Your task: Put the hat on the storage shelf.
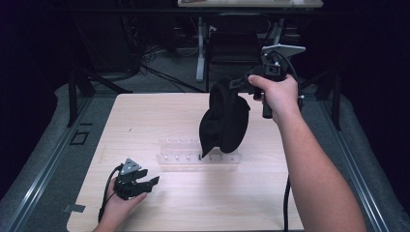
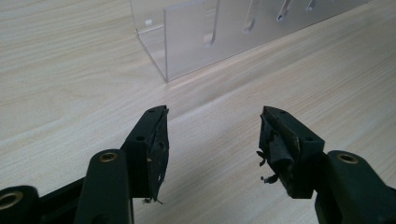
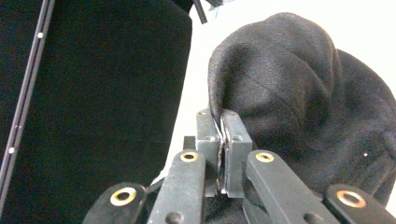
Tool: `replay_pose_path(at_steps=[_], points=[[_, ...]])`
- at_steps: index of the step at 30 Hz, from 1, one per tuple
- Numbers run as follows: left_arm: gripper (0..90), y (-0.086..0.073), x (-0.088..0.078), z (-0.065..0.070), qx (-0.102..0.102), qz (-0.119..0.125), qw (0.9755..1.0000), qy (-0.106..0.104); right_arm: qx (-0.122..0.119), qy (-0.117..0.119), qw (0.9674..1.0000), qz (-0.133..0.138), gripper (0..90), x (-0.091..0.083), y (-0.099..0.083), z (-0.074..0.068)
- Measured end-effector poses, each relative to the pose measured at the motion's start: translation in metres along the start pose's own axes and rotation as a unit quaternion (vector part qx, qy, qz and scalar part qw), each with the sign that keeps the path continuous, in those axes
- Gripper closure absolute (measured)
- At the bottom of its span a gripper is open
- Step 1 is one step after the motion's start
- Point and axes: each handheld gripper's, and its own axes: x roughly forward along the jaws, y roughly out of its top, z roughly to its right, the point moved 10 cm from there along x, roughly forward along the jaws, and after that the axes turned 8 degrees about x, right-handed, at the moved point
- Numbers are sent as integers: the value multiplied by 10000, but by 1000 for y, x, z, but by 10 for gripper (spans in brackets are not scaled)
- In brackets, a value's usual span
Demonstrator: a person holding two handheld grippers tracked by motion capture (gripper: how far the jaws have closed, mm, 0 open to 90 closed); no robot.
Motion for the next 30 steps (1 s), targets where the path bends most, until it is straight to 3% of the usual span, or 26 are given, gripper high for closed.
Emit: replay_pose_path(at_steps=[10, 20, 26, 30], points=[[426, 2, -1, 3, 72, 6, 10000, -31, 11, -101, 9999, -57, 880, 12, -4, 4], [428, 15, -4, 10, 116, 247, 9996, -101, -105, 230, 9993, -291, 874, 21, -18, -13], [428, 21, -8, 14, 172, 361, 9991, -119, -28, 19, 9999, -124, 875, 24, -10, -10], [428, 22, -7, 13, 177, 378, 9991, -88, 16, 43, 9999, -121, 875, 20, -8, -8]])
